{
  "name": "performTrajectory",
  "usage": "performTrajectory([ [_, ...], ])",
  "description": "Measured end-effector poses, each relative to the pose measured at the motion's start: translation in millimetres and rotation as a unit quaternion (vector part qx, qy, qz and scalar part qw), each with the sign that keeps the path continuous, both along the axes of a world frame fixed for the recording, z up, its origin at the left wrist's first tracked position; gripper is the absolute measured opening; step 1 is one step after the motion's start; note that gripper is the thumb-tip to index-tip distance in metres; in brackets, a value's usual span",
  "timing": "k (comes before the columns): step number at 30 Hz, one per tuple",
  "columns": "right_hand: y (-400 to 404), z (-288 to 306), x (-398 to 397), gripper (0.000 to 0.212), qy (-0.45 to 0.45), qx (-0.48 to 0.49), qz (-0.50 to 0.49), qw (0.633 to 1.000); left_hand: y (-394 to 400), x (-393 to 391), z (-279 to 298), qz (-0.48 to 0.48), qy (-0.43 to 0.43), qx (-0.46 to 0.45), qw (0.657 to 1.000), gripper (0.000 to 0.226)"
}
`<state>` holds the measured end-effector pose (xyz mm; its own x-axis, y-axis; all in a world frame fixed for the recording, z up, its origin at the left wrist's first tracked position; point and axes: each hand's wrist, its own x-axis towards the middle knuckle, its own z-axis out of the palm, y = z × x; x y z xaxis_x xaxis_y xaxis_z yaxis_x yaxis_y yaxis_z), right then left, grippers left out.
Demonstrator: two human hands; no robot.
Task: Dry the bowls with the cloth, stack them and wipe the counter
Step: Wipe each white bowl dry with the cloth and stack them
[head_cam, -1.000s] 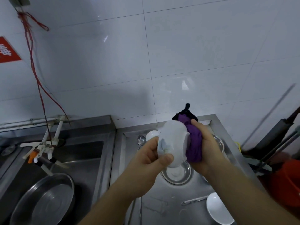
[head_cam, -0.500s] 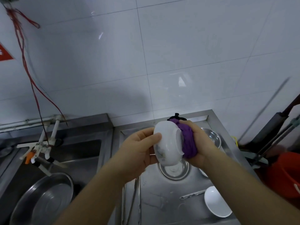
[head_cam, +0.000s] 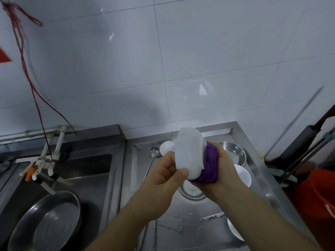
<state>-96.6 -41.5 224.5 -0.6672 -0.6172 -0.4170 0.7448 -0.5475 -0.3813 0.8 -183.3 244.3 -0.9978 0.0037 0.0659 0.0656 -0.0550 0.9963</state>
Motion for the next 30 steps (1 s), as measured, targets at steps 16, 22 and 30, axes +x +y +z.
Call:
performTrajectory([
  [16, -4, 10, -11, 0.054, 0.014, 0.123, 0.022, 0.992, -17, -12, 14, 0.012, -0.078, 0.123, 0.989, 0.037],
  [22, -25, 21, 10, 0.037, 0.089, 0.216, -0.083, 0.969, -2, -18, 5, 0.097, -0.023, 0.066, 0.993, 0.029],
  [30, -32, 31, 27, 0.046, 0.459, 0.432, -0.11, 0.769, -10, -15, 5, 0.075, -0.047, 0.133, 0.987, 0.031],
])
